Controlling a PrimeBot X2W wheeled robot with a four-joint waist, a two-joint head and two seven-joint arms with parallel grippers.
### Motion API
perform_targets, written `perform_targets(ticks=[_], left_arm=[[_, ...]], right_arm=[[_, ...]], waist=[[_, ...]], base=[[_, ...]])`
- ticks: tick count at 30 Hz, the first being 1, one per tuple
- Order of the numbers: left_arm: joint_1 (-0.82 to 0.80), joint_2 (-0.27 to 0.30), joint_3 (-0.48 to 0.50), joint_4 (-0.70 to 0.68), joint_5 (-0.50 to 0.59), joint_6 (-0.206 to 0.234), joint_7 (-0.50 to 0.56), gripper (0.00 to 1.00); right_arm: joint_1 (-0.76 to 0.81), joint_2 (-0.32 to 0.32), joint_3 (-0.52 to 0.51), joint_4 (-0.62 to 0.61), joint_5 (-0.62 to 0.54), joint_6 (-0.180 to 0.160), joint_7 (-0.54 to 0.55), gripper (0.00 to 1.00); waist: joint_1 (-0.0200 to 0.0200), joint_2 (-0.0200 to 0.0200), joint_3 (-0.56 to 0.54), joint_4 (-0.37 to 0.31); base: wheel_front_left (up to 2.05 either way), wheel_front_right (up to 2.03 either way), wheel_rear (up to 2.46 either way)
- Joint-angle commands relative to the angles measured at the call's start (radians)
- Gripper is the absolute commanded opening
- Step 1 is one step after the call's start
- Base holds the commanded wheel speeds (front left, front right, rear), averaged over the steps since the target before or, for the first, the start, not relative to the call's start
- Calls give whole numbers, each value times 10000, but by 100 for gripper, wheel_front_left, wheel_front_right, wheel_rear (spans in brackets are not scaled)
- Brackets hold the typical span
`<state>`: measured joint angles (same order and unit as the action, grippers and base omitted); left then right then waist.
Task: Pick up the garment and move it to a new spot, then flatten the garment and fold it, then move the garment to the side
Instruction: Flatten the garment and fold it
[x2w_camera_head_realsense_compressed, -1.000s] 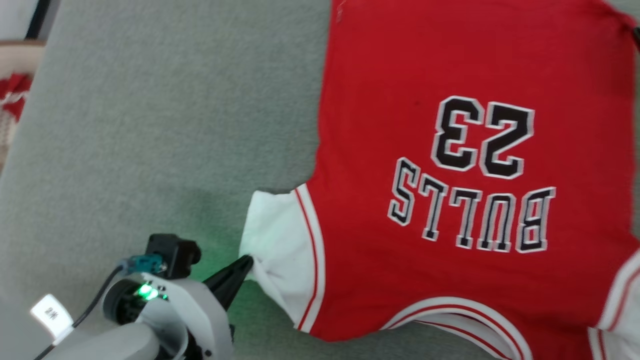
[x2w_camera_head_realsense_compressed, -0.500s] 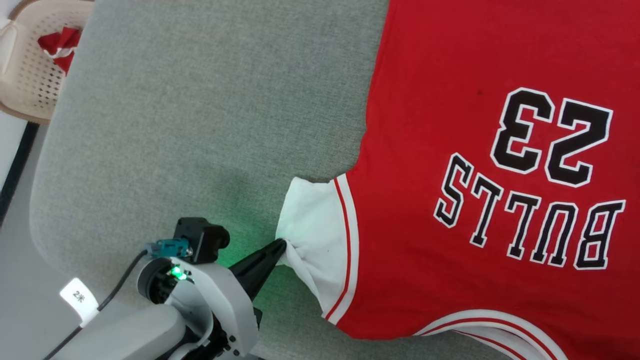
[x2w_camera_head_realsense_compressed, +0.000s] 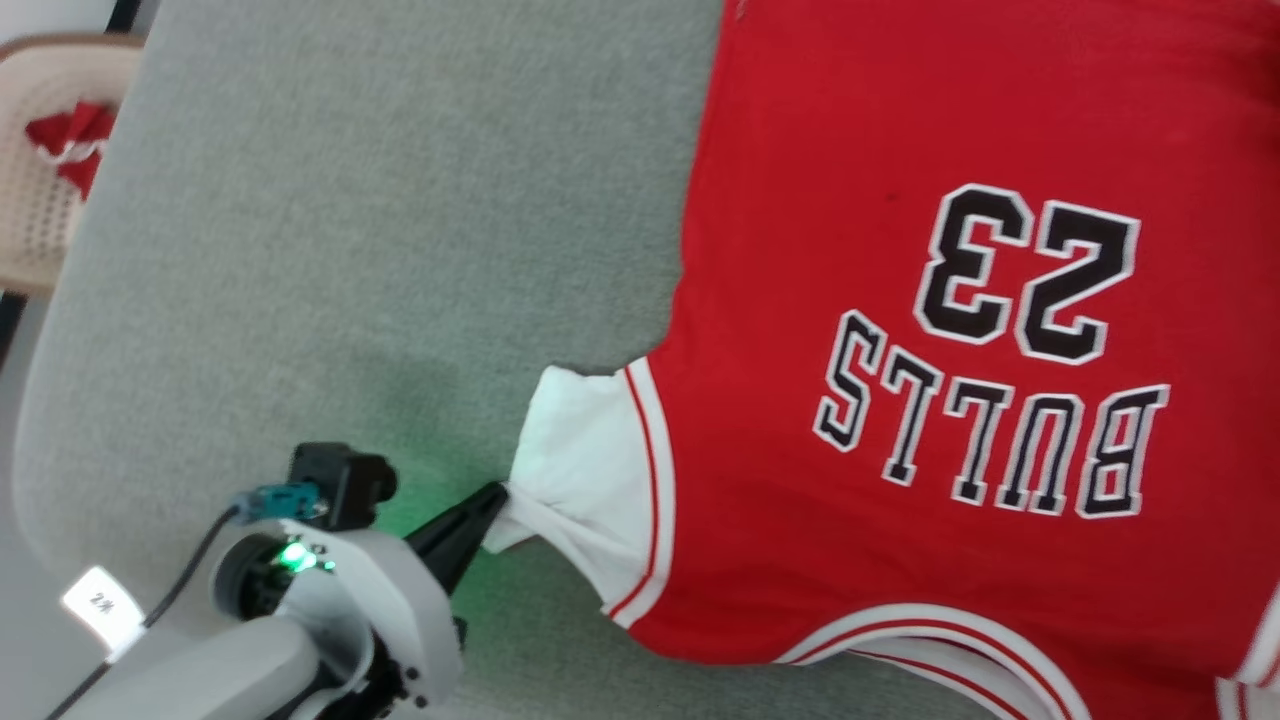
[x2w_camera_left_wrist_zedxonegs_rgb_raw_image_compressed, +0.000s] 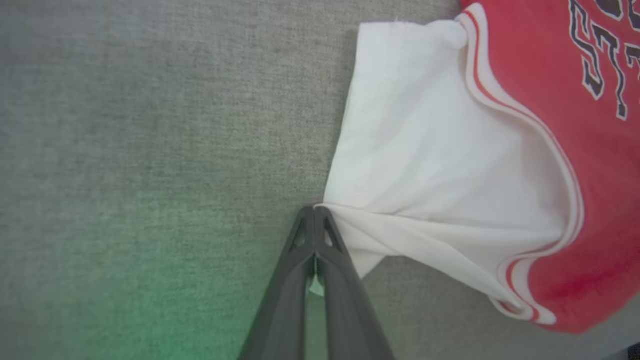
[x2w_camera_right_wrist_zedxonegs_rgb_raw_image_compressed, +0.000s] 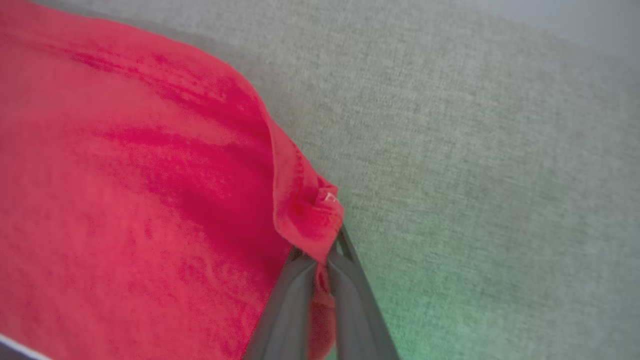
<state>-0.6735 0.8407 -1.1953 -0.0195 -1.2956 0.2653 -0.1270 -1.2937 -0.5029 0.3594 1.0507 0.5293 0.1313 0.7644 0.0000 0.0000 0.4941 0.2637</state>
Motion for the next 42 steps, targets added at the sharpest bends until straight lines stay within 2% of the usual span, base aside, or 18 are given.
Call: perform_targets(ticks=[1,7,12,17,22,25,29,33,34,35,36,39,42], left_arm=[[262,237,-16,165,-114,191,33,0],[471,704,87,-186,-263,392,-11,0],[618,1008,97,-423,-325,516,21,0],[676,1241,87,-536,-373,598,91,0],[781,1351,53,-615,-429,607,148,0],[834,1380,39,-633,-440,605,153,0],[790,1335,8,-581,-377,556,206,0],[709,1240,-3,-456,-336,467,213,0],[687,1210,-11,-417,-316,433,228,0],[657,1177,-16,-377,-314,415,236,0],[634,1141,-19,-338,-304,374,244,0],[596,1081,-52,-213,-271,297,289,0],[571,1030,-58,-136,-260,245,289,0]], right_arm=[[832,-129,376,-307,219,-12,262,0],[2823,-1221,1257,-3339,1627,-13,297,0],[4823,-2115,1042,-5508,2629,-13,281,0],[7156,-2552,406,-7071,3074,-13,299,0],[9504,-2323,-761,-8145,3220,-13,185,0],[10696,-1918,-1609,-8588,3007,-13,246,0],[12024,-1126,-2699,-8862,2562,-15,408,0],[12544,-243,-3367,-8693,1793,-18,108,0],[12551,-34,-3530,-8577,1581,-26,-45,7],[12480,124,-3608,-8488,1388,-26,-212,40],[12390,232,-3651,-8388,1249,-27,-333,100],[12297,455,-3602,-8323,970,-39,-378,100],[12168,378,-3777,-8729,947,-38,-344,100]], waist=[[0,0,-583,-566],[0,0,-1270,-1264],[0,0,-1700,-1694],[0,0,-2037,-2019],[0,0,-2252,-2248],[0,0,-2326,-2331],[0,0,-2342,-2360],[0,0,-2328,-2396],[0,0,-2336,-2396],[0,0,-2339,-2401],[0,0,-2341,-2407],[0,0,-2363,-2412],[0,0,-2398,-2421]], base=[[0,0,0],[0,0,0],[0,0,0],[0,0,0],[0,0,0],[0,0,0],[0,0,0],[0,0,0],[0,0,0],[0,0,0],[0,0,0],[0,0,0],[0,0,0]])
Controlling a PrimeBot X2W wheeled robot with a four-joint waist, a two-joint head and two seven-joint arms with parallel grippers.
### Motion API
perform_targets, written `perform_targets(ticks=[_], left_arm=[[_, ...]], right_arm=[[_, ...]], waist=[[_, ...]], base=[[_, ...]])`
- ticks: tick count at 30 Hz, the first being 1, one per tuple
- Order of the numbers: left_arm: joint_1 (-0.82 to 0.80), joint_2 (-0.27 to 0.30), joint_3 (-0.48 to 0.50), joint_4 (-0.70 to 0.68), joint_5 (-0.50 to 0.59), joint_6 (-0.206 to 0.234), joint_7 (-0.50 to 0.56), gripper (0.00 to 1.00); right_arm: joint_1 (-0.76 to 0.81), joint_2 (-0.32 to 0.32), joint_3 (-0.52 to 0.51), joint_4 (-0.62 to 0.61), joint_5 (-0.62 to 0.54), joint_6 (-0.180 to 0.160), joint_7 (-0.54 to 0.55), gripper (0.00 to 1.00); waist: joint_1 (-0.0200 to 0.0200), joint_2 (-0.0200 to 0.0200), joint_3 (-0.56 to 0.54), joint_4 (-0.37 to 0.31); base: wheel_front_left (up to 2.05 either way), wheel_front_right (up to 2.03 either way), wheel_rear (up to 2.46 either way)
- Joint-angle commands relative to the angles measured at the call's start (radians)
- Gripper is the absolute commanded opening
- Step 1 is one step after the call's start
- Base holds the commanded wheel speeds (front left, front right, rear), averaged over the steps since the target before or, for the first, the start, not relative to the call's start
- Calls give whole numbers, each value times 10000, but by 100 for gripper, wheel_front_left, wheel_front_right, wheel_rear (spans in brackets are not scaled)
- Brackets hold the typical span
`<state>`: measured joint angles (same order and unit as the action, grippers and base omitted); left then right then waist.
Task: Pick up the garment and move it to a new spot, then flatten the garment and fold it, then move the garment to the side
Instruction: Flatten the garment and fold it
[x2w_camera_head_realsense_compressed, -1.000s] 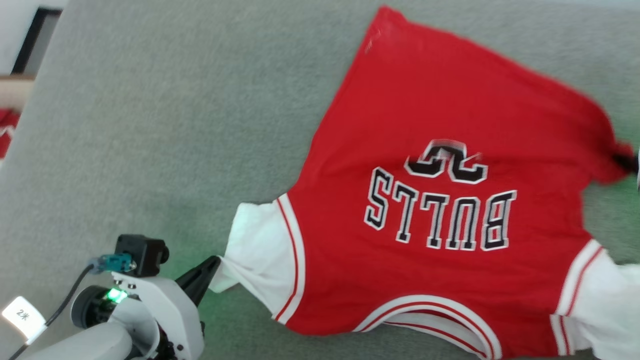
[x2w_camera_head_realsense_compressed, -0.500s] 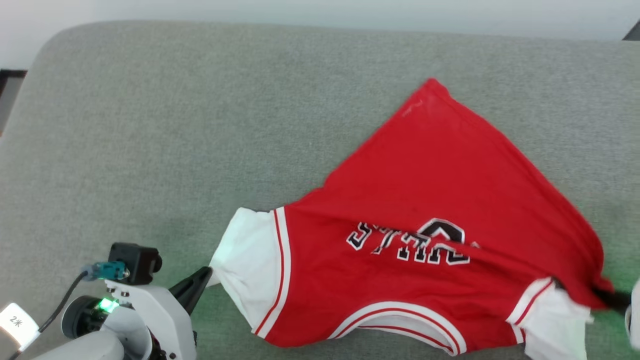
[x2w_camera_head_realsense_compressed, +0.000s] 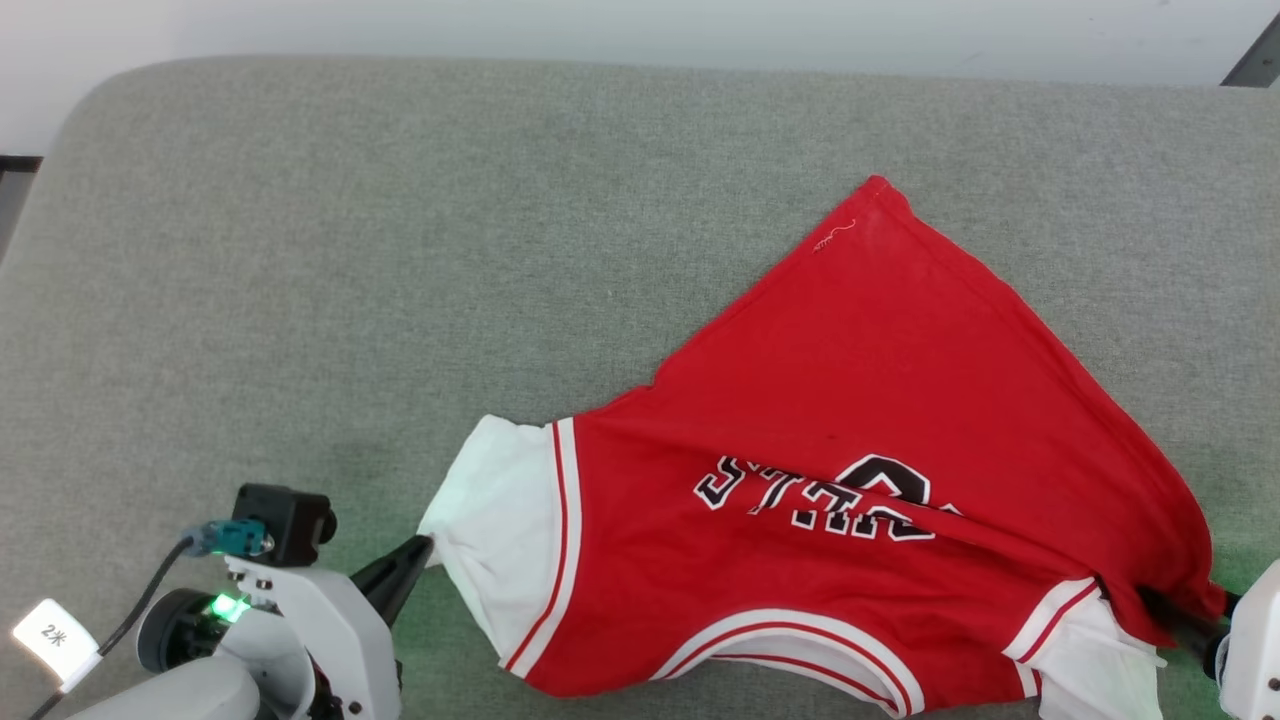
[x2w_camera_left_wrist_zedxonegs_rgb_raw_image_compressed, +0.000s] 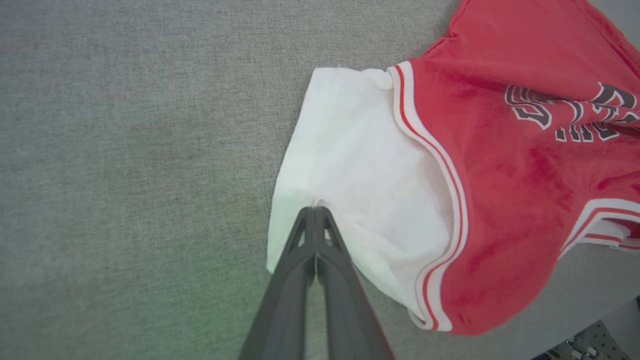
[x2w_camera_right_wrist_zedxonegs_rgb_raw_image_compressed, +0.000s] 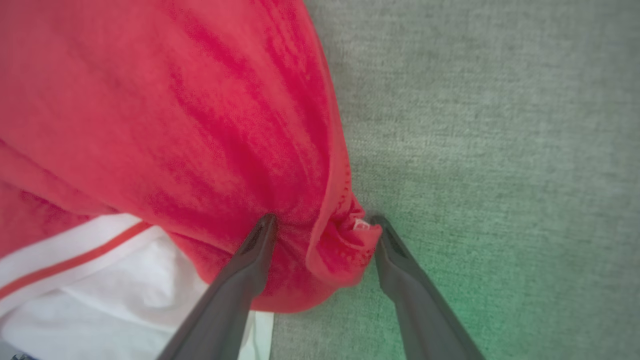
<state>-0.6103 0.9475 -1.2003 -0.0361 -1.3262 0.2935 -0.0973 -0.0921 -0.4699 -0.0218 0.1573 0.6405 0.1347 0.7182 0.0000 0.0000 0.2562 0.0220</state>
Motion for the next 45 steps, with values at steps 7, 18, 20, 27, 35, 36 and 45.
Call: perform_targets(ticks=[7,18,20,27,35,36,45], left_arm=[[44,-86,-25,44,40,-12,-59,0],[-125,-418,-108,20,205,-79,27,0],[-203,-516,-125,24,276,-110,48,0],[-564,-990,-203,187,548,-329,238,0],[-941,-1676,-320,667,783,-755,403,0],[-977,-1745,-325,721,798,-790,404,0],[-1165,-2288,-363,1259,876,-1165,301,0]], right_arm=[[8,26,-653,-1872,-187,-48,596,100],[-2022,-322,425,-3024,-615,-48,65,100],[-2800,-432,944,-2553,-715,-48,-397,100],[-5790,-786,3301,426,-749,-48,-2184,100],[-8498,-736,5222,4314,-219,-48,-2277,100],[-8756,-700,5374,4690,-110,-48,-2213,100],[-10262,-485,6451,7245,478,-48,-996,100]], waist=[[0,0,-114,49],[0,0,-3,570],[0,0,77,716],[0,0,441,1390],[0,0,939,2235],[0,0,1010,2320],[0,0,1473,2856]], base=[[0,0,0],[0,0,0],[0,0,0],[0,0,0],[0,0,0],[0,0,0],[0,0,0]])
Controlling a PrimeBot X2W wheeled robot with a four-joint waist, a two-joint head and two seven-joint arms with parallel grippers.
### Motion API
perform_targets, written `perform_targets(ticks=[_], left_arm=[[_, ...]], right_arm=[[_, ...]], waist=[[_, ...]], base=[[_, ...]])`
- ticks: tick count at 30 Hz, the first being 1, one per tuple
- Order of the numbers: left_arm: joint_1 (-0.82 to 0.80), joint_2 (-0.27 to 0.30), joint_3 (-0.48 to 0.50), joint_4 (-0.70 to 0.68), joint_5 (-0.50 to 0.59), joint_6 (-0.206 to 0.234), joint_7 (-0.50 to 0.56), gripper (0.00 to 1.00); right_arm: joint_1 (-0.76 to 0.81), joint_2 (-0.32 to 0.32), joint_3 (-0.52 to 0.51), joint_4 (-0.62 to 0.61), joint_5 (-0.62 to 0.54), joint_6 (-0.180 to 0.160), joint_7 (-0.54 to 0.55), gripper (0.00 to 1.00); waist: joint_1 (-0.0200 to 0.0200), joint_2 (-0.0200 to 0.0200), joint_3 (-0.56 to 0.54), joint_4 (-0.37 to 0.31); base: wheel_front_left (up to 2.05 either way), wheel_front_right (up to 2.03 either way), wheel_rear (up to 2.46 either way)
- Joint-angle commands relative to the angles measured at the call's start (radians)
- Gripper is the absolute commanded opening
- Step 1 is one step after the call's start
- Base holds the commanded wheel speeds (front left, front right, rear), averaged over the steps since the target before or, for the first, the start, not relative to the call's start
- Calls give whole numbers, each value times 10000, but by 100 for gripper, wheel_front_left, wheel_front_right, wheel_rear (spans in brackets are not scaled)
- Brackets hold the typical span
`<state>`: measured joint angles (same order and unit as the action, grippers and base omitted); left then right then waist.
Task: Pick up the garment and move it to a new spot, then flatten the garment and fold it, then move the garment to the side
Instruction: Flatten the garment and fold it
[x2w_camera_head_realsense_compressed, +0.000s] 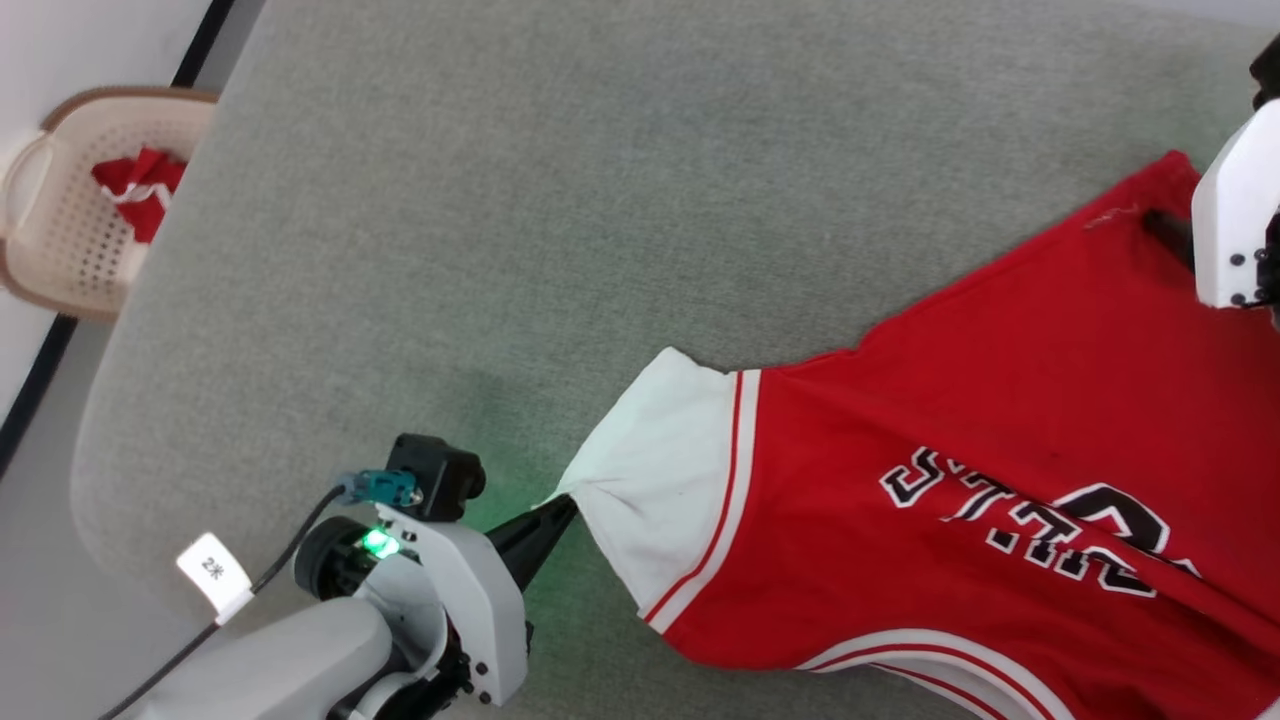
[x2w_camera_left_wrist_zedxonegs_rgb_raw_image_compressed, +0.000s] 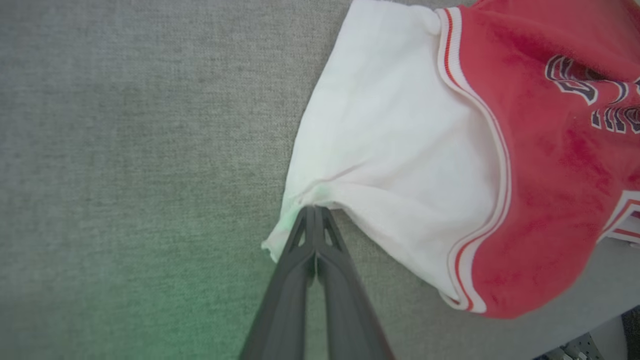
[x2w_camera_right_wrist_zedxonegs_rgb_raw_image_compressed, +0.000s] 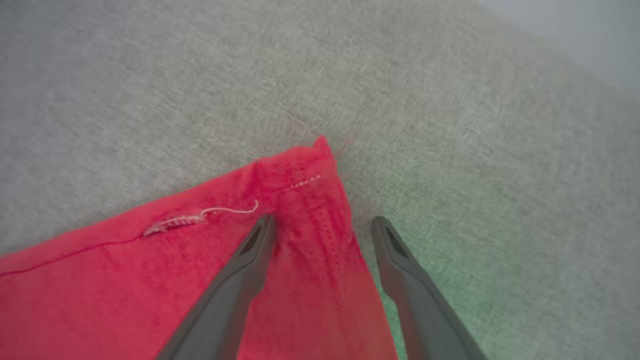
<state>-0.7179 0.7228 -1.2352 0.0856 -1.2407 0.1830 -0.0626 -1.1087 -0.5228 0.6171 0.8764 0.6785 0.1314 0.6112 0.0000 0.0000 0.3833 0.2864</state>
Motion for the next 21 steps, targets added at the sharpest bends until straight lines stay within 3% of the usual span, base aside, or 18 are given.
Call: perform_targets(ticks=[1,2,3,4,10,21], left_arm=[[-109,-88,-13,94,21,-86,-56,0],[-125,-130,-15,142,19,-124,-61,0],[-130,-154,-12,198,10,-158,-60,0],[-132,-177,-7,258,-7,-179,-70,0],[-300,-233,68,579,-165,-398,113,0],[-2904,800,563,782,267,-591,1973,0]], right_arm=[[-153,69,163,271,213,-15,351,100],[-151,103,309,474,285,-15,644,100],[-144,123,425,637,318,-15,889,34],[-134,142,583,727,388,-15,1171,0],[-476,24,833,958,737,-17,1102,0],[-1240,-53,1081,79,1229,-17,-234,0]], waist=[[0,0,225,242],[0,0,241,265],[0,0,250,277],[0,0,256,276],[0,0,167,119],[0,0,-917,-806]], base=[[0,0,0],[0,0,0],[0,0,0],[0,0,0],[0,0,0],[0,0,0]])
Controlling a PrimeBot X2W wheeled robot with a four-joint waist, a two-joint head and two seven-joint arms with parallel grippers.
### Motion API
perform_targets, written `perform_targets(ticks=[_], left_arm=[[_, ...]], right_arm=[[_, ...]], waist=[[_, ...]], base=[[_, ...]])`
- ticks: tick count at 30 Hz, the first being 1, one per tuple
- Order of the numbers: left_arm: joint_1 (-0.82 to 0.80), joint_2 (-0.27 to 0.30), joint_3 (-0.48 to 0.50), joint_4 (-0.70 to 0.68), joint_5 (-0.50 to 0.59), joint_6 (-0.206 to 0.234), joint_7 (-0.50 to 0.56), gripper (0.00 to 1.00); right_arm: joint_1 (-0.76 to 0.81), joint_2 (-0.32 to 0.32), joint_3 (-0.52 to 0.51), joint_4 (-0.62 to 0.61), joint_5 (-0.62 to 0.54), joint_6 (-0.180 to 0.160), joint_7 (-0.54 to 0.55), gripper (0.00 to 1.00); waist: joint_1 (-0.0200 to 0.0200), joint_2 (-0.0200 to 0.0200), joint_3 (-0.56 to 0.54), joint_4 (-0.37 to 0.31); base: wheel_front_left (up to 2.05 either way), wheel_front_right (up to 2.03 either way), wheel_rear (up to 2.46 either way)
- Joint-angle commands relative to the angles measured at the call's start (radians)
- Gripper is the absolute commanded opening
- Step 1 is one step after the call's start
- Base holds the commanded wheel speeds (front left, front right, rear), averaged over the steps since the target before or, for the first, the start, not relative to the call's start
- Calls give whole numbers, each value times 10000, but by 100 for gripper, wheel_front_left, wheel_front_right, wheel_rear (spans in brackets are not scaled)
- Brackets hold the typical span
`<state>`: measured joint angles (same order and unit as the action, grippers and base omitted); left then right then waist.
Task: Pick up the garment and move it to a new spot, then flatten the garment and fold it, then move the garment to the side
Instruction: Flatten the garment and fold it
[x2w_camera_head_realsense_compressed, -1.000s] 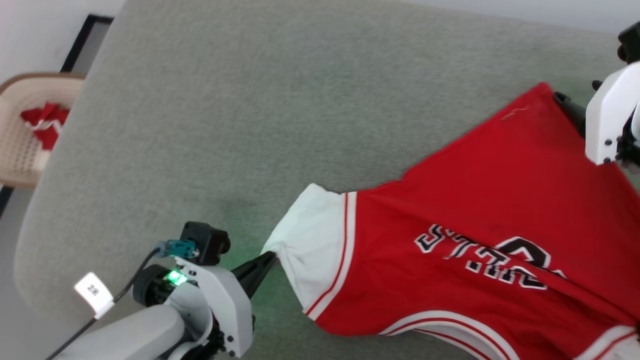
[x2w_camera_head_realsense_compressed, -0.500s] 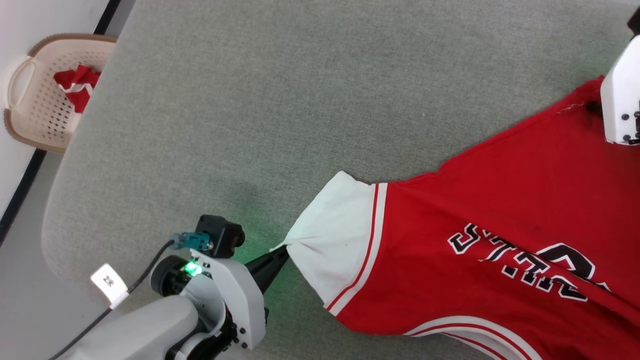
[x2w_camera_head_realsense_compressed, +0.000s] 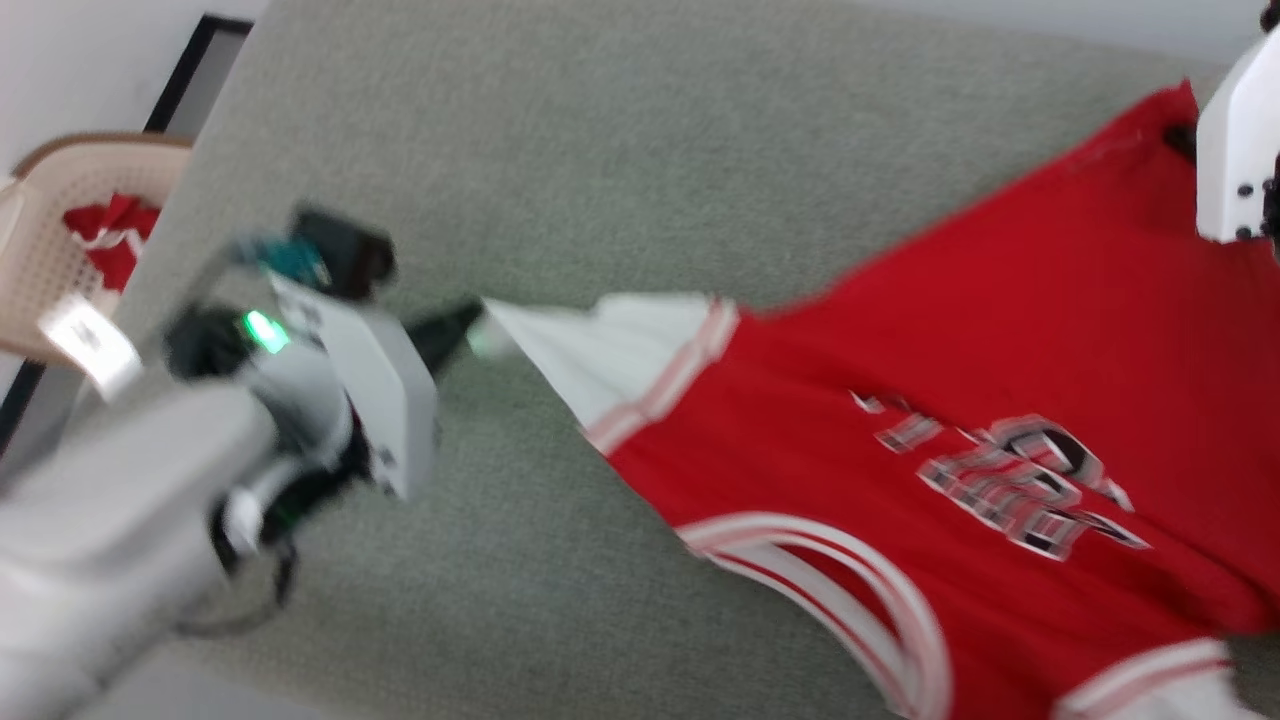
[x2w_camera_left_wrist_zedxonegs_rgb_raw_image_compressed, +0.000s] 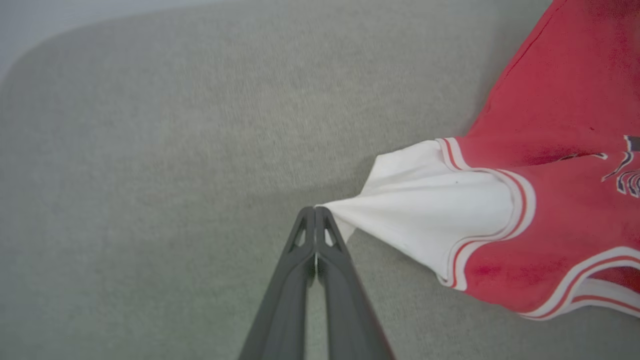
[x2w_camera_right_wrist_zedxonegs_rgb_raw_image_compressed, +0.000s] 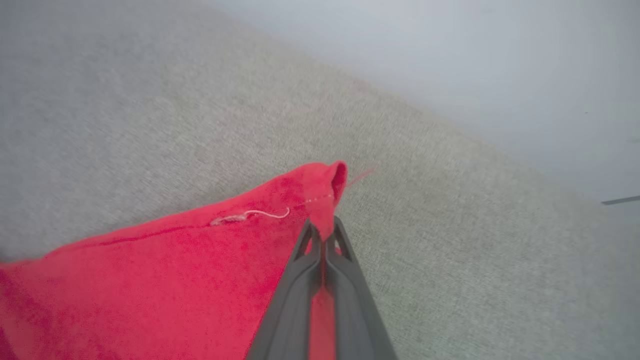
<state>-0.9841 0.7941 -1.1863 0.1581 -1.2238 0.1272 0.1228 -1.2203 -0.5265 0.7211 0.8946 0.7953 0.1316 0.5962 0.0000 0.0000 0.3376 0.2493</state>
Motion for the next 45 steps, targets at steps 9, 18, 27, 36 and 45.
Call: perform_targets(ticks=[9,18,27,36,45], left_arm=[[-3417,188,529,1286,810,-478,1886,0],[-6068,-773,638,3460,1989,-1081,2003,0],[-7693,-1666,712,5561,2776,-1604,1153,0],[-9229,-2346,641,7620,3584,-1981,-326,0],[-10925,-3037,518,9212,4268,-2032,-1577,0]], right_arm=[[-851,-490,260,-1553,548,-19,-740,0],[-1712,-472,-68,-1960,589,-19,-1453,0],[-2381,-259,-337,-1777,162,-19,-1863,0],[-3079,45,-648,-1322,-404,-19,-2472,0],[-4263,644,-1187,-300,-1574,-19,-4128,0]], waist=[[0,0,-1406,-1204],[0,0,-2001,-1728],[0,0,-2110,-2011],[0,0,-1274,-2409],[0,0,679,-2820]], base=[[0,0,0],[0,0,0],[0,0,0],[0,0,0],[0,0,0]])
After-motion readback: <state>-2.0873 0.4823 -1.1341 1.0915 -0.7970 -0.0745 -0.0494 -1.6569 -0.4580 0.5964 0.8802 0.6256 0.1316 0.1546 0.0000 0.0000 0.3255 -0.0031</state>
